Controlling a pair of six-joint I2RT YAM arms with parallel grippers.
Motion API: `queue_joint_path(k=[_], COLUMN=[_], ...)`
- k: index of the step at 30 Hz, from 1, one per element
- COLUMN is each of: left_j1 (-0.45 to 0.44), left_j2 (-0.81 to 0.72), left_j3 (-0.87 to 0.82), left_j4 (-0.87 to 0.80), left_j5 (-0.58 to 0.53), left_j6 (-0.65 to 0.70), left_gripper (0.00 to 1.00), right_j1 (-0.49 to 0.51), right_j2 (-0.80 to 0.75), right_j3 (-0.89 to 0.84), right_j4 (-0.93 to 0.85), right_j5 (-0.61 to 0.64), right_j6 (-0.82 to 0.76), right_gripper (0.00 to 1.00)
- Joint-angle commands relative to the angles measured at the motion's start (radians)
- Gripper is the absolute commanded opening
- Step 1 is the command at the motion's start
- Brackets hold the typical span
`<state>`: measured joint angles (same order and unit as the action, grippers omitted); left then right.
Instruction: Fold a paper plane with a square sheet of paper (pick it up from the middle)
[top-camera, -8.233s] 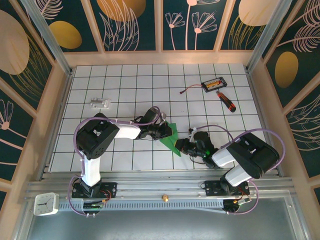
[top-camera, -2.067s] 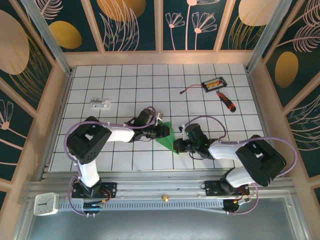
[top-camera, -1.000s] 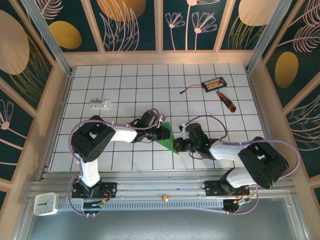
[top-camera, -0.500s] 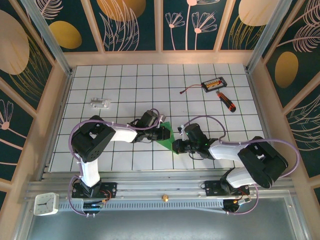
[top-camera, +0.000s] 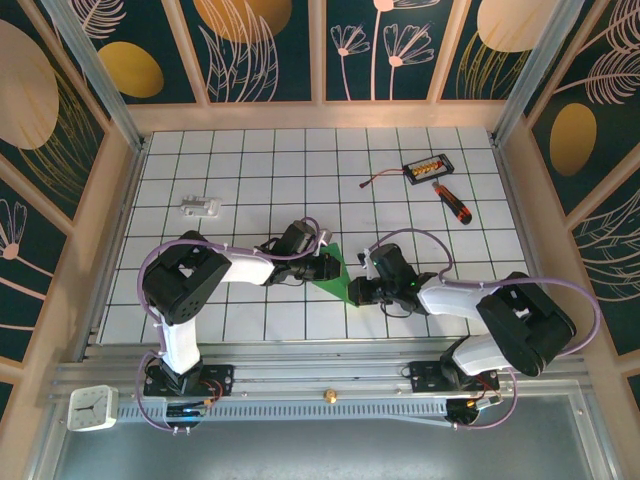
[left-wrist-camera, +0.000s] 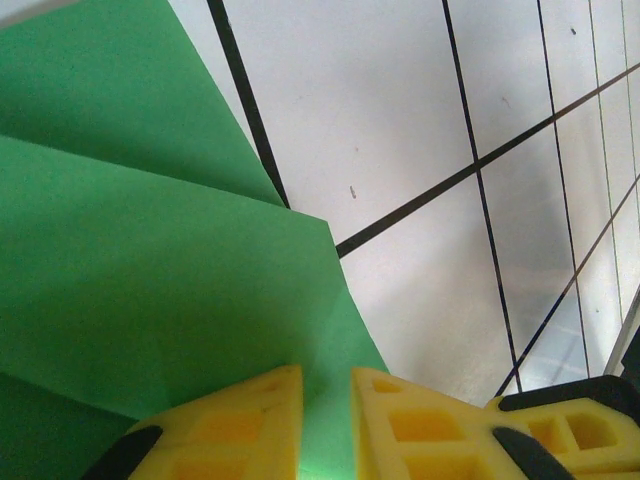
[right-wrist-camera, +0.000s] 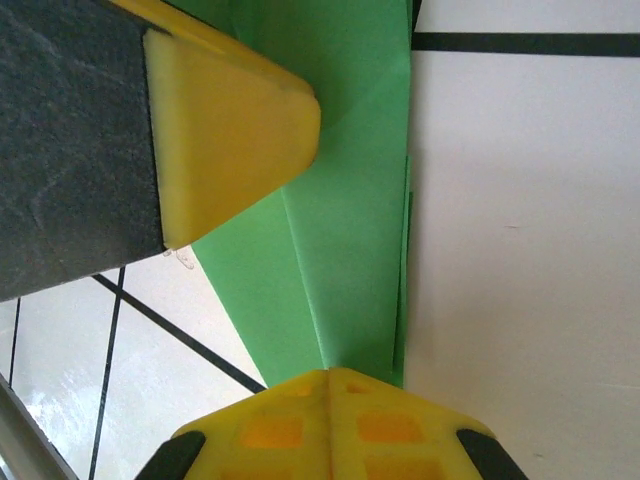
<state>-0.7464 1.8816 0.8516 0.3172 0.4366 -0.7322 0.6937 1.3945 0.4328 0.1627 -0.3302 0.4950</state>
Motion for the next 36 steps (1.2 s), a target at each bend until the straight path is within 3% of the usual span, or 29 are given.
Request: queue_joint_path(k=[1,16,22,36], left_j1=[0.007,0.005,0.006,0.006], left_j2=[0.040,0.043,0.047,0.042], left_j3=[-0.014,-0.010,-0.008,-0.008], left_j4=[-0.060,-0.058,-0.059,-0.061], left_j5=[-0.036,-0.030,-0.030,-0.027], left_j6=[0.032,0.031,0.030,0.033], left_gripper=[0.21,0.21,0.21,0.21], right_j1=[-0.013,0.004,0.047,0.010], right_j2=[0.001,-0.129,-0.080,-0.014], right_j3=[0.026,0.031,0.040,0.048], right_j4=[-0.055,-0.105,-0.105,-0.104], right_j5=[0.035,-0.018,-0.025,-0.020], right_j6=[-0.031,-0.071,-0.082,-0.100], right_gripper=[0.08,0.10,0.10,0.08])
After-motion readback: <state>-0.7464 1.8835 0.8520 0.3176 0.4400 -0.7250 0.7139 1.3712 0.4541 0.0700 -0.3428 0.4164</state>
